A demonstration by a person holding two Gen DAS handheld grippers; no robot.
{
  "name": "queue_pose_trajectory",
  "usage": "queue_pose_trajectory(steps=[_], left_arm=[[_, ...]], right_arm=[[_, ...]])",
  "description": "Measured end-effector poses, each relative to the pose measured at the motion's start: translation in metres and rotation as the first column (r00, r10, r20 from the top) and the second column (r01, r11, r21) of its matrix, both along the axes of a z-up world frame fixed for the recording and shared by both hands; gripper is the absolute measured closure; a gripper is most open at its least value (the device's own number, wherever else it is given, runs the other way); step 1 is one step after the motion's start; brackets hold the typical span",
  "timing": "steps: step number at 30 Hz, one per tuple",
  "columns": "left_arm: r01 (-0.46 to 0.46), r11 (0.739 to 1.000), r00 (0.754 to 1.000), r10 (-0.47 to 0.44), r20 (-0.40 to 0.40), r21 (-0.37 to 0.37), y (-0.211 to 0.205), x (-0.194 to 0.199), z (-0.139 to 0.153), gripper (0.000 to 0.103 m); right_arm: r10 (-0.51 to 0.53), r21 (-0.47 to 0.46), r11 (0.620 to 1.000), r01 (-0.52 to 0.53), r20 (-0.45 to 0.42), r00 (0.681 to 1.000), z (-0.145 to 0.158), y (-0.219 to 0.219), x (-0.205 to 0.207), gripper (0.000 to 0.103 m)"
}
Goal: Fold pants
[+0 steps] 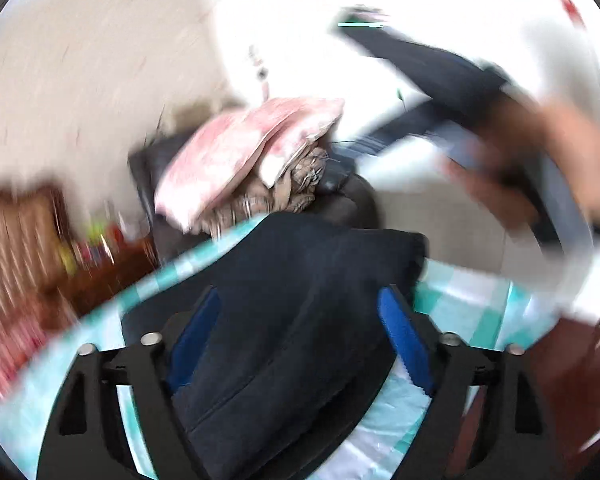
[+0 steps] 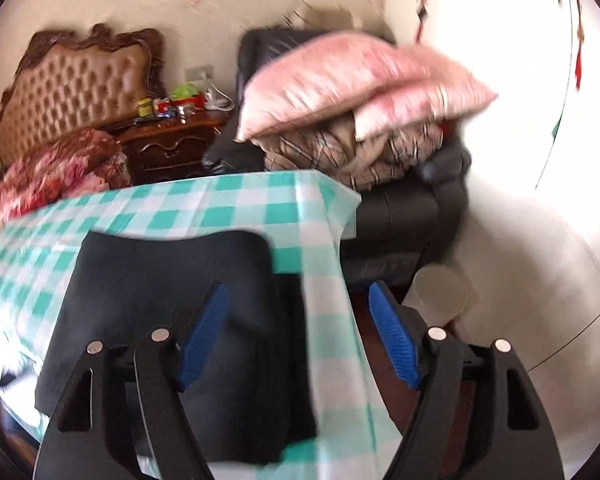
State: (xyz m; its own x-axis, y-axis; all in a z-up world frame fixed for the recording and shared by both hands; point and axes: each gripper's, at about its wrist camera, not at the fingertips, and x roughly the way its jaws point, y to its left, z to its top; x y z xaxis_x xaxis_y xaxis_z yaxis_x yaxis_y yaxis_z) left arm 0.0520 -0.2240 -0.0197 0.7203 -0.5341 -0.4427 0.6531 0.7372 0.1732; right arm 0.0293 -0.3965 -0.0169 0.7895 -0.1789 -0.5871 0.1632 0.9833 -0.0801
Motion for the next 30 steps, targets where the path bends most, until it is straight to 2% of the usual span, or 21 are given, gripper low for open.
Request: queue_pose_trajectory(steps=[2,3,4,5,7,10,11,13,14,15,17,19,20,23,24,27,28,30], left_arm=[[-0.051,0.999,0.993,0.050,-0.105,-0.010,0.012,0.024,-0.008,0.054],[-0.053,0.998,0.983,0.055,-0.174,0.015,0.014,0.036,-0.018,0.057],[-0.027,0.998,0.963,0.040,-0.267,0.053,0.012,0.050,-0.031,0.057],[-0.008,0.999,0.950,0.023,-0.310,0.052,0.011,0.056,-0.036,0.057],[-0.002,1.000,0.954,0.011,-0.298,0.031,0.014,0.069,-0.019,0.057],[0.021,1.000,0.976,-0.016,-0.218,0.021,-0.003,0.089,0.017,0.057],[0.052,0.998,0.968,-0.045,-0.248,0.019,-0.020,0.108,0.028,0.058],[0.095,0.995,0.936,-0.090,-0.340,-0.003,-0.051,0.149,0.036,0.061],[0.094,0.995,0.931,-0.079,-0.355,0.026,-0.074,0.178,0.036,0.071],[0.100,0.994,0.922,-0.080,-0.379,0.034,-0.090,0.183,0.029,0.077],[0.108,0.992,0.874,-0.066,-0.482,0.060,-0.123,0.216,0.013,0.080],[0.082,0.989,0.856,-0.005,-0.517,0.127,-0.145,0.225,-0.011,0.082],[0.086,0.987,0.838,0.002,-0.546,0.137,-0.151,0.228,-0.024,0.081],[0.089,0.984,0.856,0.005,-0.517,0.156,-0.152,0.219,-0.034,0.081],[0.089,0.985,0.851,0.000,-0.524,0.145,-0.152,0.216,-0.035,0.081],[0.077,0.997,0.801,-0.058,-0.595,0.006,-0.130,0.228,-0.026,0.081],[0.071,0.997,0.794,-0.070,-0.604,-0.023,-0.123,0.231,-0.021,0.081],[0.057,0.997,0.816,-0.079,-0.573,-0.056,-0.105,0.227,-0.003,0.081]], right_arm=[[-0.010,-0.052,0.999,0.011,0.009,1.000,-0.017,0.020,-0.011,0.030],[-0.030,-0.079,0.996,0.029,-0.010,1.000,-0.026,0.024,-0.013,0.030],[-0.066,-0.106,0.993,0.060,-0.053,0.996,-0.040,0.024,-0.010,0.031],[-0.088,-0.110,0.991,0.079,-0.085,0.992,-0.049,0.022,-0.008,0.032],[-0.098,0.005,0.995,0.099,-0.109,0.989,-0.065,0.008,-0.009,0.034],[-0.103,0.086,0.990,0.114,-0.113,0.988,-0.071,0.000,-0.009,0.035],[-0.109,0.105,0.987,0.121,-0.115,0.987,-0.072,-0.002,-0.010,0.035],[-0.116,0.119,0.984,0.130,-0.123,0.986,-0.075,-0.002,-0.009,0.035],[-0.116,0.117,0.984,0.131,-0.128,0.985,-0.076,-0.002,-0.008,0.035],[-0.118,0.113,0.985,0.133,-0.131,0.984,-0.077,-0.002,-0.005,0.035],[-0.124,0.104,0.985,0.138,-0.135,0.983,-0.077,0.000,-0.005,0.035],[-0.135,0.094,0.984,0.149,-0.138,0.981,-0.079,0.001,-0.003,0.035],[-0.147,0.091,0.983,0.160,-0.140,0.979,-0.080,0.001,-0.003,0.035],[-0.151,0.093,0.982,0.164,-0.136,0.979,-0.081,0.002,-0.003,0.035],[-0.154,0.094,0.981,0.167,-0.138,0.979,-0.082,0.003,-0.003,0.035],[-0.148,0.103,0.981,0.164,-0.145,0.978,-0.082,0.003,-0.002,0.035],[-0.147,0.109,0.981,0.163,-0.146,0.978,-0.082,0.003,-0.003,0.035],[-0.145,0.122,0.979,0.163,-0.143,0.979,-0.083,0.002,-0.005,0.034]])
